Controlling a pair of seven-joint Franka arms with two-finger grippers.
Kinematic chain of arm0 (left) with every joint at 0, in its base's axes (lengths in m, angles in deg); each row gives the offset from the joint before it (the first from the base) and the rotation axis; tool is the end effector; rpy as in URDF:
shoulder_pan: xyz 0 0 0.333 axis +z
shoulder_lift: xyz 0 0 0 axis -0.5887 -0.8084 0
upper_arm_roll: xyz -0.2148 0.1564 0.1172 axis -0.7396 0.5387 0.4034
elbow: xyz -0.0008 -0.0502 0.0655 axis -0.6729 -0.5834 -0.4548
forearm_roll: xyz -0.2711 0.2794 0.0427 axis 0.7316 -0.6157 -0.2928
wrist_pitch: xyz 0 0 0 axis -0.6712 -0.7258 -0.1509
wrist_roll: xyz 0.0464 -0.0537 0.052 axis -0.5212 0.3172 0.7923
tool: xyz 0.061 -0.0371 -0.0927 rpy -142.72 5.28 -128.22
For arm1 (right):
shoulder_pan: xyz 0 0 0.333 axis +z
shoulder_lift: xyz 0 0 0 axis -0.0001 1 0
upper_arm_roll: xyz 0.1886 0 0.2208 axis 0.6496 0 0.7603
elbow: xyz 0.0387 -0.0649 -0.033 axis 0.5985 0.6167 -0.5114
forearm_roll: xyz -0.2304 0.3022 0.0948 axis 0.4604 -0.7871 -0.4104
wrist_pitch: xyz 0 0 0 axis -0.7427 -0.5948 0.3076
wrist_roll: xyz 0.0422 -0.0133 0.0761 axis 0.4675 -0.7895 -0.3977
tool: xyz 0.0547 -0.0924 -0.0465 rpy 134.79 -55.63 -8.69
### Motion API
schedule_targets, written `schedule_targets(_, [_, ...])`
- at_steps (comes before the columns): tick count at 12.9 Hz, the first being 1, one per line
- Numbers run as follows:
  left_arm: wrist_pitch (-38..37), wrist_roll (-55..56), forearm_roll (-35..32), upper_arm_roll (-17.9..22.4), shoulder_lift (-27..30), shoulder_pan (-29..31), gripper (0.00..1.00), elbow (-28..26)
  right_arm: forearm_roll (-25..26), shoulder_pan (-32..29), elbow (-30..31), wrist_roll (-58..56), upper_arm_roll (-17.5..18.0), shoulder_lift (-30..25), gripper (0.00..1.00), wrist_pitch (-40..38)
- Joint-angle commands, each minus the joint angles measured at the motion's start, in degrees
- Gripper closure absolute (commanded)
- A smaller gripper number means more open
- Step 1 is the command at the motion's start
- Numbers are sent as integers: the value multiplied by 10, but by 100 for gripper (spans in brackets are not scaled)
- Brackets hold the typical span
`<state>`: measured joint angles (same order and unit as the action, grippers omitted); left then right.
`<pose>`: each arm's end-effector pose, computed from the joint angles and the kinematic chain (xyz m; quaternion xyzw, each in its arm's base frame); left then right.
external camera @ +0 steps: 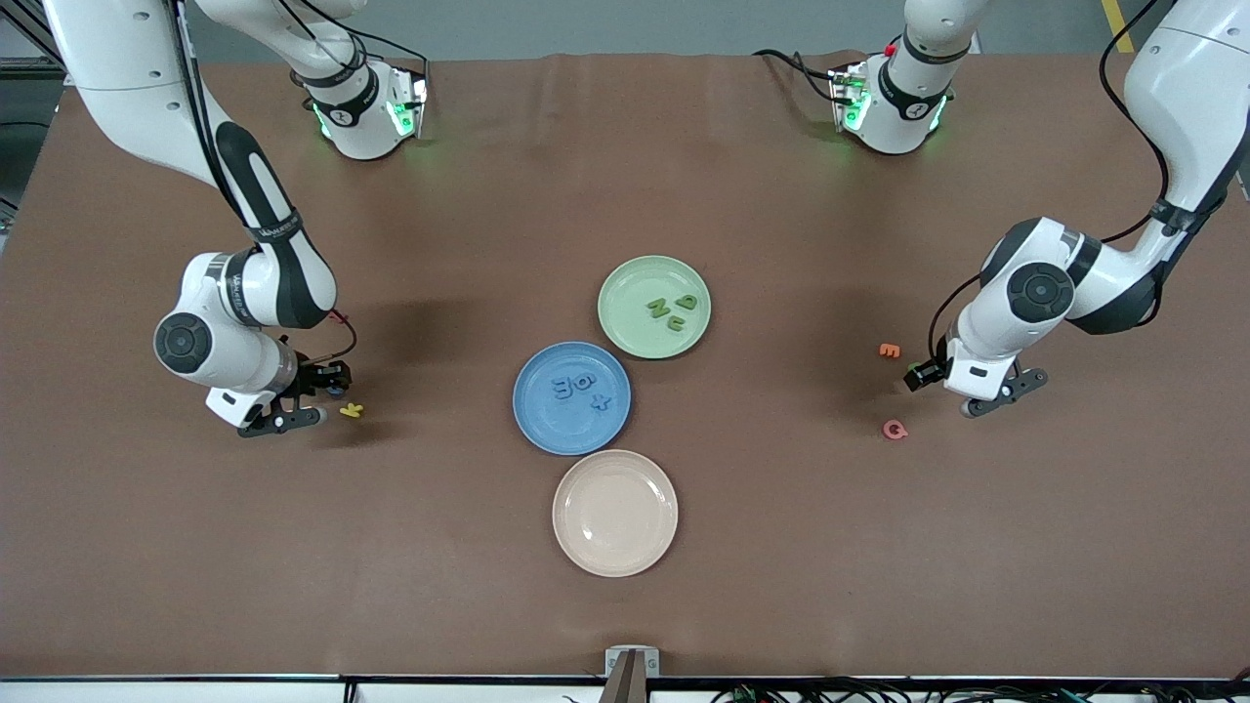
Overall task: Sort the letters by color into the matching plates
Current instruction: 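Grasp the blue c with the right gripper, green B with the left gripper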
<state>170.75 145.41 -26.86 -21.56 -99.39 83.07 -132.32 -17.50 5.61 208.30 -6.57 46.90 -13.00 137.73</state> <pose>0.5326 -0.0510 0.1757 -0.9757 -0.2134 0.0031 0.0501 0.5585 0.0045 0.1515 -0.9927 -0.0991 0.0683 0.0033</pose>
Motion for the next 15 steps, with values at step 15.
schedule_targets(15, [34,12,-13,11,-36,8,48,-12,6,-13,18,-5,11,3,66,19])
